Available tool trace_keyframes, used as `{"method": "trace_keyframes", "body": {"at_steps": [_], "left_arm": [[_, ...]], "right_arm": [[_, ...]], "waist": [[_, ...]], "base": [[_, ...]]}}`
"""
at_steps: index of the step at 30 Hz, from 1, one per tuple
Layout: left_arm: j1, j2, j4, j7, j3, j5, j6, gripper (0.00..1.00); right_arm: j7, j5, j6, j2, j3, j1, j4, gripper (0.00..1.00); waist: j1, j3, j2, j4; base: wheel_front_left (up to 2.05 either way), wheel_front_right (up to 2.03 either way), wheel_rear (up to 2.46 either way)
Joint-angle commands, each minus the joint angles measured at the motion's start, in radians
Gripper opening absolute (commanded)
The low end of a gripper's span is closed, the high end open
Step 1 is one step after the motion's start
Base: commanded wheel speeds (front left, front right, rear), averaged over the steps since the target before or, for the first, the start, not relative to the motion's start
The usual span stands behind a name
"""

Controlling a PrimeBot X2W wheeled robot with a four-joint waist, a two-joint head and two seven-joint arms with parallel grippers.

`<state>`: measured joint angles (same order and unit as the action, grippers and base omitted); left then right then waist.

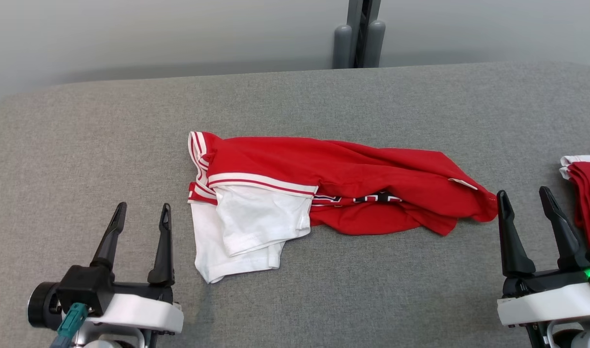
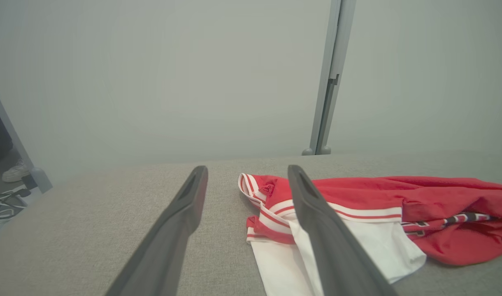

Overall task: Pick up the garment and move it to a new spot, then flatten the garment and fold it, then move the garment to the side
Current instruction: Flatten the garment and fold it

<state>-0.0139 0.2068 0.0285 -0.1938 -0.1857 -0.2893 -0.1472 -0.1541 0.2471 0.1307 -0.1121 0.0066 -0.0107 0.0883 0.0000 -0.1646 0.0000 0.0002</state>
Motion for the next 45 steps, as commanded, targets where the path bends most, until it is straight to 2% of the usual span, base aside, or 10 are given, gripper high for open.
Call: {"method": "trace_keyframes", "body": {"at_steps": [1,12,18,22,23,24,26,28,40,45], "left_arm": [[-0.024,0.007,0.006,0.007,-0.005,0.003,0.003,1.00],[-0.134,0.018,-0.122,0.208,-0.102,-0.090,0.147,1.00],[-0.149,0.023,-0.197,0.359,-0.109,-0.175,0.185,1.00],[-0.156,0.027,-0.197,0.379,-0.114,-0.190,0.196,1.00],[-0.159,0.031,-0.195,0.384,-0.116,-0.189,0.199,0.93],[-0.159,0.032,-0.191,0.384,-0.117,-0.189,0.199,0.76],[-0.158,0.036,-0.180,0.378,-0.124,-0.184,0.202,0.31],[-0.157,0.043,-0.172,0.376,-0.133,-0.177,0.208,0.00],[-0.151,0.059,-0.086,0.341,-0.137,-0.142,0.179,0.00],[-0.156,0.064,-0.055,0.350,-0.137,-0.140,0.167,0.00]], "right_arm": [[0.002,0.001,0.000,-0.001,-0.004,-0.004,0.007,1.00],[0.003,0.011,0.000,-0.008,0.023,-0.046,-0.005,1.00],[-0.012,0.018,0.000,-0.001,0.032,-0.062,-0.032,1.00],[-0.021,0.017,0.000,0.002,0.029,-0.067,-0.043,1.00],[-0.022,0.017,0.000,0.003,0.026,-0.068,-0.047,1.00],[-0.023,0.017,0.000,0.003,0.025,-0.070,-0.050,1.00],[-0.027,0.018,0.000,0.001,0.021,-0.074,-0.053,1.00],[-0.025,0.019,0.000,0.000,0.018,-0.077,-0.056,1.00],[0.022,0.059,0.000,-0.027,-0.085,-0.060,-0.116,1.00],[0.067,0.127,0.000,-0.084,-0.032,-0.098,-0.201,1.00]], "waist": [[0.0000,-0.005,0.0000,0.000],[0.0000,-0.079,0.0000,-0.035],[0.0000,-0.118,0.0000,-0.059],[0.0000,-0.130,0.0000,-0.065],[0.0000,-0.132,0.0000,-0.066],[0.0000,-0.133,0.0000,-0.066],[0.0000,-0.134,0.0000,-0.065],[0.0000,-0.135,0.0000,-0.063],[0.0000,-0.140,0.0000,-0.052],[0.0000,-0.161,0.0000,-0.043]], "base": [[0.00,0.00,0.00],[0.00,0.00,0.00],[0.00,0.00,0.00],[0.00,0.00,0.00],[0.00,0.00,0.00],[0.00,0.00,0.00],[0.00,0.00,0.00],[0.00,0.00,0.00],[0.00,0.00,0.00],[0.00,0.00,0.00]]}}
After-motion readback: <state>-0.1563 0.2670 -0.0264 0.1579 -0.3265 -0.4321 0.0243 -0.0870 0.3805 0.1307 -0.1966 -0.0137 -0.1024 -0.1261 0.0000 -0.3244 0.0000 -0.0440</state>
